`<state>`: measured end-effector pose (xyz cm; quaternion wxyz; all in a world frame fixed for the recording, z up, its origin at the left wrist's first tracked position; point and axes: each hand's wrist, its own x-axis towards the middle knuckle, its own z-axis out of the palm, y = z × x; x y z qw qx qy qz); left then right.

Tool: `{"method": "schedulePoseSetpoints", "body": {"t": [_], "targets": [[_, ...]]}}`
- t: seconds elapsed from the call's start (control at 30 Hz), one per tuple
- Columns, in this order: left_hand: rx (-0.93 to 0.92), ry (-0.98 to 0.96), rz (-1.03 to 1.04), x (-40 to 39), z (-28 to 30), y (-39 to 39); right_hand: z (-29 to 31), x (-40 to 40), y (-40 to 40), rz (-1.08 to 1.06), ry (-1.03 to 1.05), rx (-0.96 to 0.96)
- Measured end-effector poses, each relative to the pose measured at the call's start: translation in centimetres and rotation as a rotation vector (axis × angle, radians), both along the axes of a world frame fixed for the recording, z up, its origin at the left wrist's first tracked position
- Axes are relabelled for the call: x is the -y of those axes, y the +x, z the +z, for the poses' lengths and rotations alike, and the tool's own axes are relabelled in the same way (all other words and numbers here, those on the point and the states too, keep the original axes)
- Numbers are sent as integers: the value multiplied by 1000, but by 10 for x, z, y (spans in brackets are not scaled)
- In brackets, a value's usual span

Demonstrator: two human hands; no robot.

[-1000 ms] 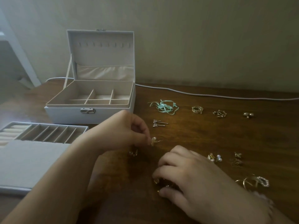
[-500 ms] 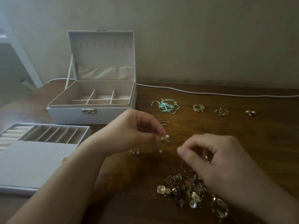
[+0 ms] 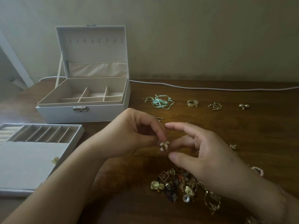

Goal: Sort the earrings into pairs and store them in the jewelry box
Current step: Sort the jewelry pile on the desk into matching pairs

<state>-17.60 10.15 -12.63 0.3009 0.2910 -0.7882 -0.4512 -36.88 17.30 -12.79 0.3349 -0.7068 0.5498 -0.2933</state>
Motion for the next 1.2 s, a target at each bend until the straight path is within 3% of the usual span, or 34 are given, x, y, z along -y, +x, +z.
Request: {"method": "schedulePoseSetpoints", "body": {"t": [0.33,0.4,0.5,0.6,0.7,0.83,0.9,1.2], "targets": [[-64,61,235,2,-10,-11,11,0,-14,-28,-57,49],[-93,107,279,2,-11,-12,15,5,-27,-70,-77,157],[-168,242,338,2,-11,-15,24,12,-57,-183,-113,467],[-197,424,389,1,-15,-19,24,18,-77,-240,-128,528],[-261,583,365,1,-18,-23,26,17,-86,-233,-132,377],[-370,635,330,1,-19,-23,36,7,-98,-8,6,-445],[-369,603,319,0,-21,-23,35,3,-97,79,102,-657],[-316,500,272,7,-26,-18,29,-2,-93,203,270,-723]]}}
